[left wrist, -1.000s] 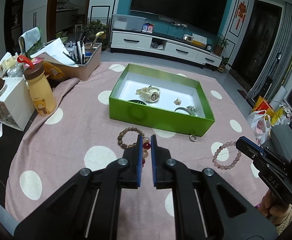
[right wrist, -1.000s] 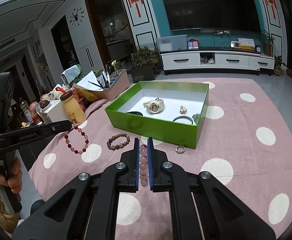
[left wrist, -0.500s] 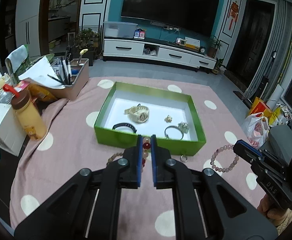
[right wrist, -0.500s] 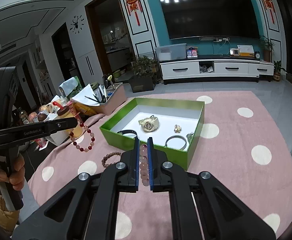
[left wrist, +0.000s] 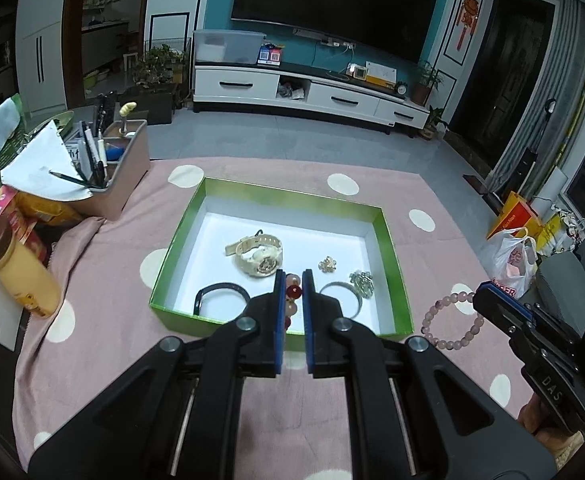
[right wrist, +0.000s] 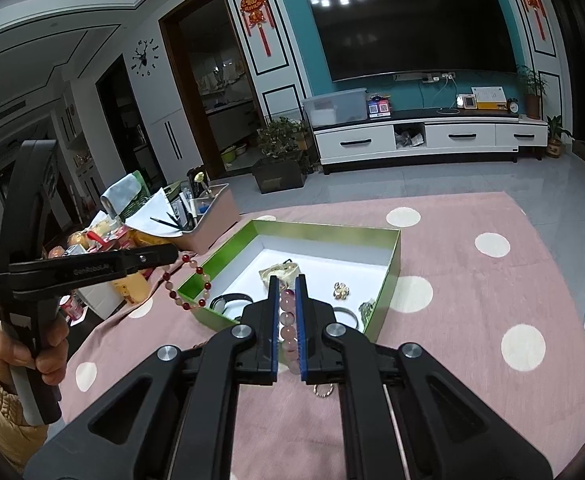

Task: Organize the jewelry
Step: 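Carry both bracelets over the green box and lower them inside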

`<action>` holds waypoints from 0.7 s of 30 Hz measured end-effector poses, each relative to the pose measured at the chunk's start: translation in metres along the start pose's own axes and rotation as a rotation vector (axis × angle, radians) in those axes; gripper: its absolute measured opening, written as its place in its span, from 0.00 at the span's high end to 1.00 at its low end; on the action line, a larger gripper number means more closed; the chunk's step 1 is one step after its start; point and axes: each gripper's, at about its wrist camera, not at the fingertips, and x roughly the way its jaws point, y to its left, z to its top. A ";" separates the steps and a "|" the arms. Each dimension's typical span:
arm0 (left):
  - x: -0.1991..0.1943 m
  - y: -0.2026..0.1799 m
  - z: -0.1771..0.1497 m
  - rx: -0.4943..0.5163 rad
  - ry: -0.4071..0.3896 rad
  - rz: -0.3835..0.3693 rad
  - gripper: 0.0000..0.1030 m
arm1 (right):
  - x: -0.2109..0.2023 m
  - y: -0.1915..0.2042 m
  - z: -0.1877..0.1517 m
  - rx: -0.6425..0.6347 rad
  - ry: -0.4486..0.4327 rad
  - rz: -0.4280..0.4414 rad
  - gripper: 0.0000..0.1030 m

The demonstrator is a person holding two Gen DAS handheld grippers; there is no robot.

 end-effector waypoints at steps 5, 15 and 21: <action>0.026 -0.007 0.008 0.017 0.032 0.008 0.93 | 0.021 -0.005 0.007 0.004 0.027 -0.007 0.93; 0.072 -0.019 0.013 0.049 0.100 0.018 0.93 | 0.064 -0.014 0.019 0.016 0.093 -0.007 0.93; 0.097 -0.018 0.010 0.047 0.147 0.019 0.93 | 0.087 -0.019 0.019 0.023 0.137 -0.014 0.93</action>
